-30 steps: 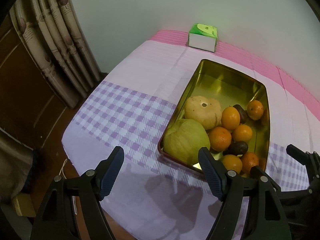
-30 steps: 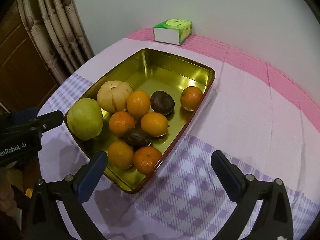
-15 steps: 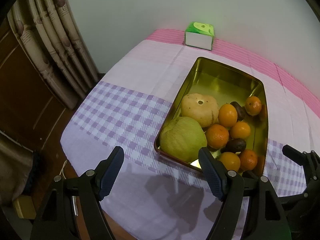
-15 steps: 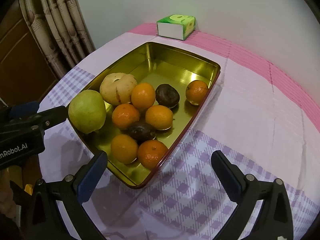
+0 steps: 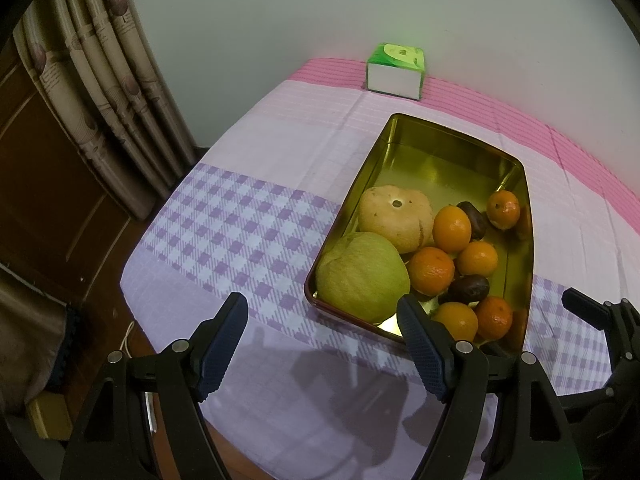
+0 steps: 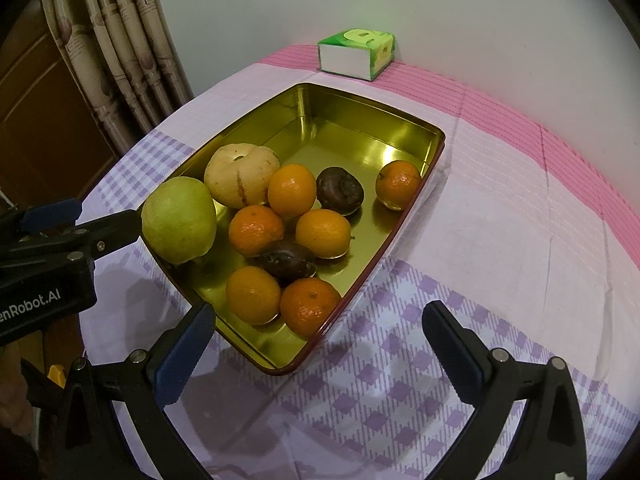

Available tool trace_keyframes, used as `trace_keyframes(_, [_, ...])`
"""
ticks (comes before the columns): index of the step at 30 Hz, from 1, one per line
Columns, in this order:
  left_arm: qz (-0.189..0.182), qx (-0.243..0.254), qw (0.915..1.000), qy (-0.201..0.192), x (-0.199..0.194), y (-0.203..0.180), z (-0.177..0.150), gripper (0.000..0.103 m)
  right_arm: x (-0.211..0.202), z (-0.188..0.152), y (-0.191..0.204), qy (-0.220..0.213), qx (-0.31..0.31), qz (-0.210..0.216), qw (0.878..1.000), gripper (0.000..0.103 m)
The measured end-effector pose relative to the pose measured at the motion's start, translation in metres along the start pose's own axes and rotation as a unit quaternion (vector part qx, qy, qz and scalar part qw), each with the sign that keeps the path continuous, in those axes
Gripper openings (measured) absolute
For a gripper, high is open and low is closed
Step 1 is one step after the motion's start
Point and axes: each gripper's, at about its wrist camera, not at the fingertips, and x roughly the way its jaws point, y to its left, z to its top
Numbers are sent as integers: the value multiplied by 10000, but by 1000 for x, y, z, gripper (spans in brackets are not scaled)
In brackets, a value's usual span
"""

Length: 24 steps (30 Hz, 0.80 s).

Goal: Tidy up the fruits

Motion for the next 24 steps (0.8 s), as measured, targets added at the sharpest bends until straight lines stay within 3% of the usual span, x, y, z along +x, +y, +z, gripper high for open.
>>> trace_keyframes(24, [-6, 44, 10000, -6, -2, -2, 0, 77, 1, -2, 3, 34, -2, 20, 10000, 103])
